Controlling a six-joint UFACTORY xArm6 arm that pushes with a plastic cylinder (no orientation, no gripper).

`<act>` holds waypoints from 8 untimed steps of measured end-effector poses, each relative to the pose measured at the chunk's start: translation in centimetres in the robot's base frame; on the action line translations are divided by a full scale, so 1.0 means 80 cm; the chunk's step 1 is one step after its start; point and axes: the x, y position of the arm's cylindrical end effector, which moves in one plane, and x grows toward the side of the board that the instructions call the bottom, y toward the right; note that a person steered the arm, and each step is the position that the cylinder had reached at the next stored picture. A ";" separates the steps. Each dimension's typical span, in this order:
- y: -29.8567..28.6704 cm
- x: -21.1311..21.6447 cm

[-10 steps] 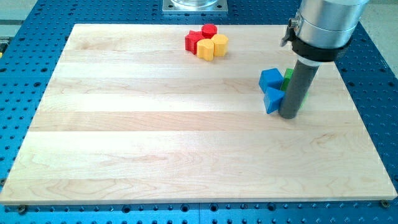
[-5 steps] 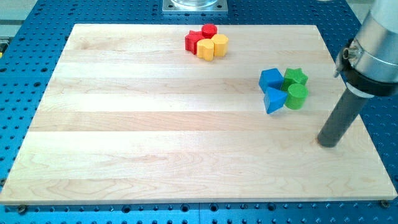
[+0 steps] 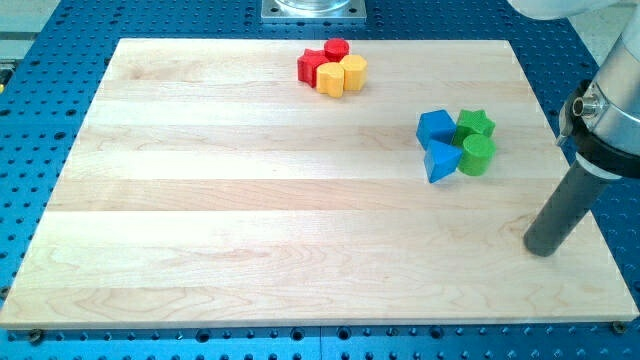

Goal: Move your arm towards center top

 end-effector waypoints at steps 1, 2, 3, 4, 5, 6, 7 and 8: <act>0.006 0.000; 0.006 0.000; 0.007 0.000; 0.007 0.000; 0.007 0.000; 0.004 0.000; 0.000 0.000; 0.000 -0.002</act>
